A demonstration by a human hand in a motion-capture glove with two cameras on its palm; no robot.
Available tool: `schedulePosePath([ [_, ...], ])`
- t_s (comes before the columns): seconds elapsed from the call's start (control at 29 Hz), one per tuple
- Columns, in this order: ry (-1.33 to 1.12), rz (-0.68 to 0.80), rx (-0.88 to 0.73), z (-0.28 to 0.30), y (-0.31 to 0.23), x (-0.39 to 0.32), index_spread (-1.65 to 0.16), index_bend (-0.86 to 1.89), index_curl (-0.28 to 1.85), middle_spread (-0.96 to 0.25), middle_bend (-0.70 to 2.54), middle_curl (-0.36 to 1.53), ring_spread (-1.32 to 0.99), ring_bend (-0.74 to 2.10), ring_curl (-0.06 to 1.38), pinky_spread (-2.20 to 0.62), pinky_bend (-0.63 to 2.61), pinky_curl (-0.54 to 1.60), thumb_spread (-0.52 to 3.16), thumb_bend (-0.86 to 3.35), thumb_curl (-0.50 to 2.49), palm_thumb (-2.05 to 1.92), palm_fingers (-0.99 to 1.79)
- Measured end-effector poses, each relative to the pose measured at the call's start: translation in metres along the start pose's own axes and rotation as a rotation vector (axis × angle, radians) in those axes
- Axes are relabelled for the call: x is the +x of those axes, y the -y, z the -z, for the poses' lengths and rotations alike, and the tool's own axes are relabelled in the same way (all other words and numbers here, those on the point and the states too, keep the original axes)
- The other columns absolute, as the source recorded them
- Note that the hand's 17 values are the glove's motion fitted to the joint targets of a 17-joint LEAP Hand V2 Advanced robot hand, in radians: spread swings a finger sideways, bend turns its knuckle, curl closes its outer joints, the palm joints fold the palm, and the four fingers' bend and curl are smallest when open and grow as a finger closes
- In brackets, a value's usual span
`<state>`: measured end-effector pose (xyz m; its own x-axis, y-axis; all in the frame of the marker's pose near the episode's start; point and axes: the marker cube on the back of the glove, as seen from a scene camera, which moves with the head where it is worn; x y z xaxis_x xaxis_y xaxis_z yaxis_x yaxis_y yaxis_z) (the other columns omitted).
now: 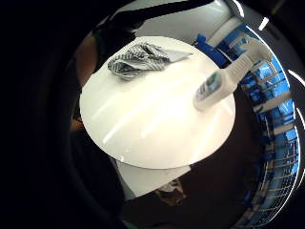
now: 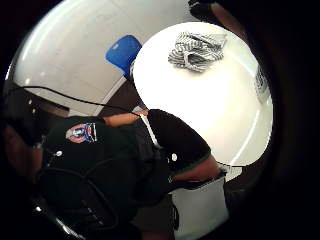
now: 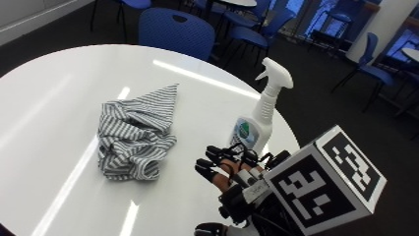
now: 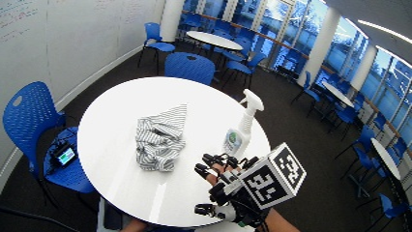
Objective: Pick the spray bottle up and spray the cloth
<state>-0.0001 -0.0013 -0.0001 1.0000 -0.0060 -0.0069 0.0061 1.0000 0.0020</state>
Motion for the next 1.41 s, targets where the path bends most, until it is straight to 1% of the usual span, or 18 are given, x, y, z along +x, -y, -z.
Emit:
schedulePosePath([
  [0.03, -0.002, 0.001, 0.0, 0.0, 0.0, 0.0, -0.22, 0.22, 0.06, -0.01, 0.25, 0.06, -0.01, 0.35, 0.06, 0.11, 0.29, 0.06, 0.43, 0.17, 0.05, 0.27, 0.55],
  [0.14, -0.013, 0.008, -0.002, 0.002, 0.003, 0.0, -0.29, 0.21, 0.12, -0.02, 0.25, 0.1, -0.01, 0.37, 0.12, 0.15, 0.3, 0.11, 0.63, 0.18, 0.08, 0.3, 0.54],
  [0.31, -0.026, 0.015, -0.004, 0.006, 0.008, 0.002, -0.35, 0.18, 0.18, -0.02, 0.24, 0.15, -0.02, 0.38, 0.17, 0.19, 0.28, 0.16, 0.85, 0.16, 0.11, 0.33, 0.53],
  [0.72, -0.005, 0.007, -0.002, -0.006, 0.02, 0.005, -0.4, 0.17, 0.24, -0.02, 0.22, 0.22, -0.02, 0.37, 0.21, 0.23, 0.24, 0.22, 1.08, 0.11, 0.16, 0.35, 0.55],
  [1.04, 0.04, -0.095, 0.128, -0.002, 0.04, 0.03, -0.39, 0.16, 0.26, -0.03, 0.21, 0.26, -0.03, 0.38, 0.24, 0.23, 0.24, 0.25, 1.16, 0.1, 0.21, 0.43, 0.66],
  [1.21, 0.078, -0.178, 0.237, 0.006, 0.053, 0.052, -0.38, 0.15, 0.27, -0.04, 0.23, 0.28, -0.03, 0.38, 0.26, 0.22, 0.23, 0.27, 1.19, 0.09, 0.23, 0.47, 0.72],
  [1.31, 0.15, -0.247, 0.322, 0.009, 0.065, 0.072, -0.37, 0.13, 0.27, -0.06, 0.25, 0.3, -0.05, 0.41, 0.27, 0.21, 0.22, 0.27, 1.2, 0.1, 0.25, 0.51, 0.8],
  [1.41, 0.283, -0.34, 0.431, 0.011, 0.076, 0.095, -0.36, 0.12, 0.26, -0.08, 0.3, 0.33, -0.06, 0.42, 0.28, 0.17, 0.21, 0.28, 1.21, 0.13, 0.28, 0.6, 0.89],
])
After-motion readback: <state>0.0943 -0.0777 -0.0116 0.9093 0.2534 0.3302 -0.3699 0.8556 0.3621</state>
